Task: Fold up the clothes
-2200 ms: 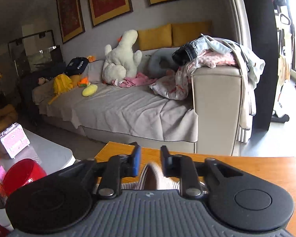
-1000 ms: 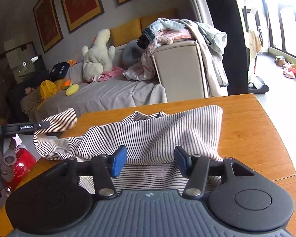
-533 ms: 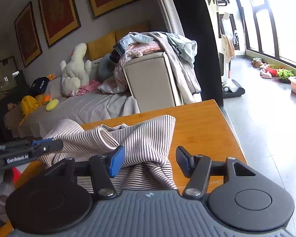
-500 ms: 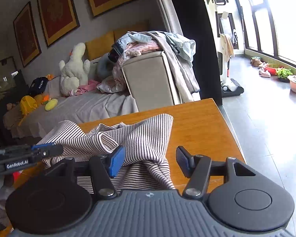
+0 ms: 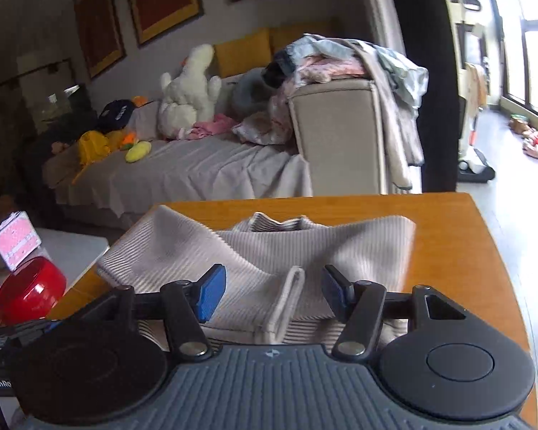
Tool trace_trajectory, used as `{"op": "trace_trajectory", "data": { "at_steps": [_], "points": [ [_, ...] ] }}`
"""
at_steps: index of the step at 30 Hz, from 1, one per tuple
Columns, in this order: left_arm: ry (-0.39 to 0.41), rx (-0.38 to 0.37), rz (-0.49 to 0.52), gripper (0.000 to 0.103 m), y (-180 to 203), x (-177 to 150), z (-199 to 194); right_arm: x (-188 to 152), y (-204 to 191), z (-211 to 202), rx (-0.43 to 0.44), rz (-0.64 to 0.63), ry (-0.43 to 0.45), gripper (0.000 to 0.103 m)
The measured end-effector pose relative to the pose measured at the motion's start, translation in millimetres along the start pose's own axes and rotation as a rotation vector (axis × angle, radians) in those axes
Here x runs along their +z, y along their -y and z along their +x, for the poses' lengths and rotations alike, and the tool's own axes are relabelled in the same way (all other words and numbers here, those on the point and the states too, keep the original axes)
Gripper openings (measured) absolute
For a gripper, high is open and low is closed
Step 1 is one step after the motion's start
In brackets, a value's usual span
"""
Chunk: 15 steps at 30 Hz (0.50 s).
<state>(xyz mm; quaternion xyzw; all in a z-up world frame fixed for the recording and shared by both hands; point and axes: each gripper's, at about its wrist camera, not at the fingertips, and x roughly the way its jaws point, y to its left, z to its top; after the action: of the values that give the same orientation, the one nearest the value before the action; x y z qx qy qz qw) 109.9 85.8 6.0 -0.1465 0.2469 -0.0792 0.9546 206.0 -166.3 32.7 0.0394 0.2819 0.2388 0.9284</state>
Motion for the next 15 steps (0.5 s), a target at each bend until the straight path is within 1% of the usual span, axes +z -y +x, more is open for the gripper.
{"op": "trace_trajectory", "data": {
  "at_steps": [2,4,5,6,7,8,9,10,13,15],
  "points": [
    [-0.011,0.003,-0.032,0.084,-8.5,-3.4,1.6,13.3,-24.4,22.6,0.076,-0.070,-0.046,0.063],
    [-0.027,-0.004,-0.066,0.085,-14.8,-8.4,1.5,26.4,-47.8,51.4,0.140,-0.150,-0.128,0.063],
    [-0.030,-0.013,-0.084,0.085,-17.1,-9.2,1.2,31.2,-53.4,59.4,0.122,-0.176,-0.133,0.063],
    [-0.022,-0.018,-0.087,0.089,-17.7,-9.8,-0.9,36.0,-58.6,67.0,0.101,-0.201,-0.137,0.063],
    [-0.010,-0.020,-0.085,0.094,-17.5,-10.3,-3.8,40.8,-63.9,74.6,0.080,-0.226,-0.141,0.063],
    [0.000,-0.024,-0.081,0.095,-17.1,-11.1,-6.6,45.6,-69.1,82.2,0.059,-0.251,-0.145,0.063],
    [0.008,-0.030,-0.078,0.095,-16.6,-12.0,-8.6,49.4,-61.1,82.1,0.027,-0.220,-0.133,0.063],
    [0.014,-0.039,-0.073,0.095,-15.7,-12.5,-9.6,51.7,-48.3,79.3,0.008,-0.163,-0.126,0.063],
    [0.016,-0.063,-0.069,0.097,-13.9,-12.9,-8.9,33.6,-27.1,79.6,0.007,-0.074,-0.176,0.063],
    [-0.004,-0.069,-0.074,0.097,-13.2,-13.1,-5.6,21.3,-13.1,79.9,0.008,-0.016,-0.209,0.063]
  ]
}}
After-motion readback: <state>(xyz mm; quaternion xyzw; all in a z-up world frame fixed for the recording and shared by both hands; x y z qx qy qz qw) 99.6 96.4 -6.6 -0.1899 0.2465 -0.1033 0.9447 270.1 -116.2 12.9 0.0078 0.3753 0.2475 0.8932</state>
